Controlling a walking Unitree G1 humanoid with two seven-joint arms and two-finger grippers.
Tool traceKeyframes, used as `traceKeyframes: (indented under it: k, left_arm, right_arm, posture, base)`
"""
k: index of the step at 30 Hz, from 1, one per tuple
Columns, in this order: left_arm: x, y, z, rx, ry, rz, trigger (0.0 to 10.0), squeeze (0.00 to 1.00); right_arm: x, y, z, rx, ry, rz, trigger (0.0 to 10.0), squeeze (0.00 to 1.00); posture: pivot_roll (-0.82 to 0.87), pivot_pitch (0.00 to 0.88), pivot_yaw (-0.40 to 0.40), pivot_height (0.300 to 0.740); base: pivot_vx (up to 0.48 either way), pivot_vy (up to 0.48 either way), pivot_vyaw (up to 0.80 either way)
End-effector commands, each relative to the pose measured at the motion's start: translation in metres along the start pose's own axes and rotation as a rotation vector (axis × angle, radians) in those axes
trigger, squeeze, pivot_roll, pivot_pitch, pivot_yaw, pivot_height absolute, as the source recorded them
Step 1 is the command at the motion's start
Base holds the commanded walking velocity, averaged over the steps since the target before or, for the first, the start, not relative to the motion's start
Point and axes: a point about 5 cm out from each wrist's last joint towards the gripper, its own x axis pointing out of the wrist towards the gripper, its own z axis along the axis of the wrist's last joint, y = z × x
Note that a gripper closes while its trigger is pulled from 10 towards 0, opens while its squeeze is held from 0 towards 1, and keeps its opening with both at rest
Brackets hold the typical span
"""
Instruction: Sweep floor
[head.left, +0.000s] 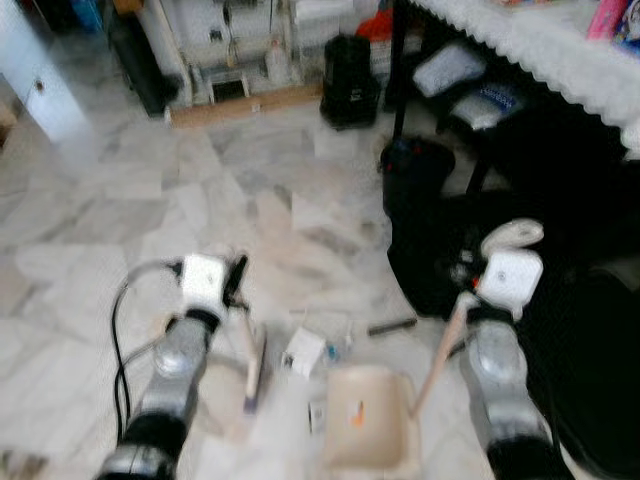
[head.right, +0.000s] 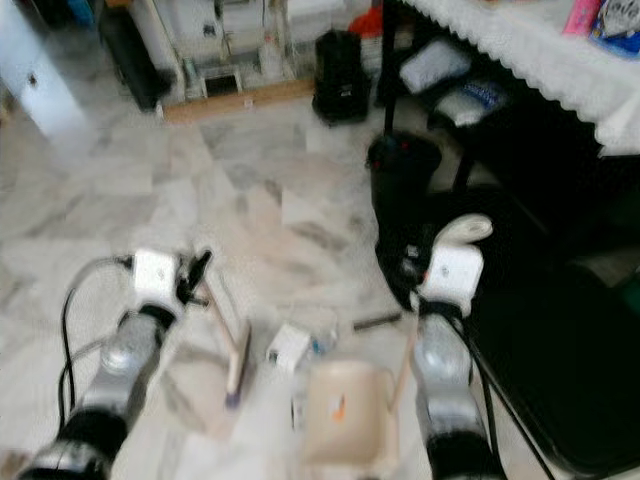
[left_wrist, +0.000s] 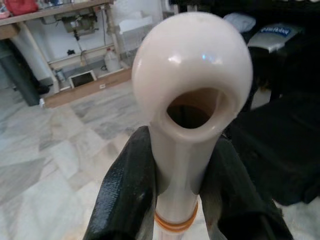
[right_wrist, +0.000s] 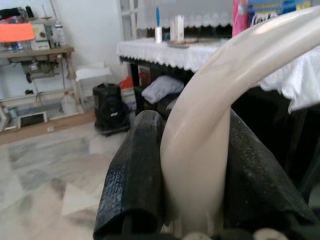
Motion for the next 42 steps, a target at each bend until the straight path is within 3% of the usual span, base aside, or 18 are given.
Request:
traceKeyframes:
  k: [1,14,23,32,42]
  left_arm:
    - [0.002,0.009,0.01,0.03,-0.045,0.018,10.0,0.0]
    - [0.001,0.01,0.009,0.031,-0.038,0.016,10.0,0.0]
    - [0.002,0.015,0.011,0.052,-0.021,0.009,10.0,0.0]
    - [-0.002,0.015,-0.002,0.074,0.103,-0.076,10.0,0.0]
    - [-0.004,0.007,-0.014,0.005,0.215,-0.161,10.0,0.0]
  right_arm:
    - [0.003,0.006,0.008,0.026,-0.036,0.007,10.0,0.0]
    - [0.001,0.004,0.005,0.018,-0.026,0.009,10.0,0.0]
    - [-0.002,-0.006,-0.001,-0.02,-0.008,0.0,10.0,0.0]
    - [-0.009,-0.019,-0.016,-0.123,0.04,0.003,10.0,0.0]
    - [-0.019,-0.024,-0.035,-0.173,0.103,0.012,10.0,0.0]
  posture:
    - [-0.07,0.065,0.08,0.74]
    - [-0.07,0.075,0.079,0.74]
    - [-0.07,0.078,0.08,0.74]
    - [-0.06,0.086,0.085,0.74]
    - [-0.05,0.101,0.097,0.74]
  base:
    - [0.0,0.0,0.0]
    - [0.0,0.0,0.0]
    - [0.0,0.0,0.0]
    - [0.0,0.0,0.0]
    - [0.0,0.0,0.0]
